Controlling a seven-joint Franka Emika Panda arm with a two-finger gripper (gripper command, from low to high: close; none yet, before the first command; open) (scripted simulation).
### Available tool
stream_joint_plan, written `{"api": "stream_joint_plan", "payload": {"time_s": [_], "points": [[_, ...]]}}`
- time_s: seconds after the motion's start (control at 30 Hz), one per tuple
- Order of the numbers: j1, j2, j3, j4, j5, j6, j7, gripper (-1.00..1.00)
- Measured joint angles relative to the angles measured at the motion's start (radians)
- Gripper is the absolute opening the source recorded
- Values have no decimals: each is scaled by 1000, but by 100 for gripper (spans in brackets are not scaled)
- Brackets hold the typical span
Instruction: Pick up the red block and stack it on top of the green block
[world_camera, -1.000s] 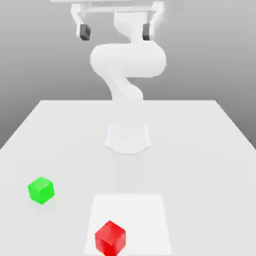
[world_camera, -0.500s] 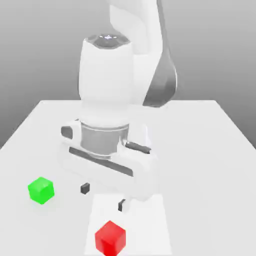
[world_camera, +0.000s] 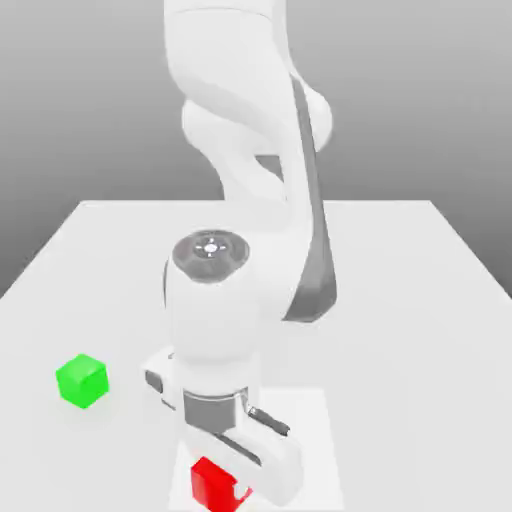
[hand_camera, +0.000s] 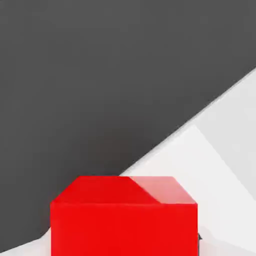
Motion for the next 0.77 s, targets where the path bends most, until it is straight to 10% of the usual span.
{"api": "stream_joint_plan", "payload": {"time_s": [0.43, 0.63, 0.67, 0.77], "points": [[-387, -430, -220, -288, 55, -141, 186, -100], [-409, -276, -199, -308, 122, 34, 163, -100], [-413, -250, -193, -307, 133, 58, 155, 100], [-413, -250, -193, -307, 133, 58, 155, 100]]}}
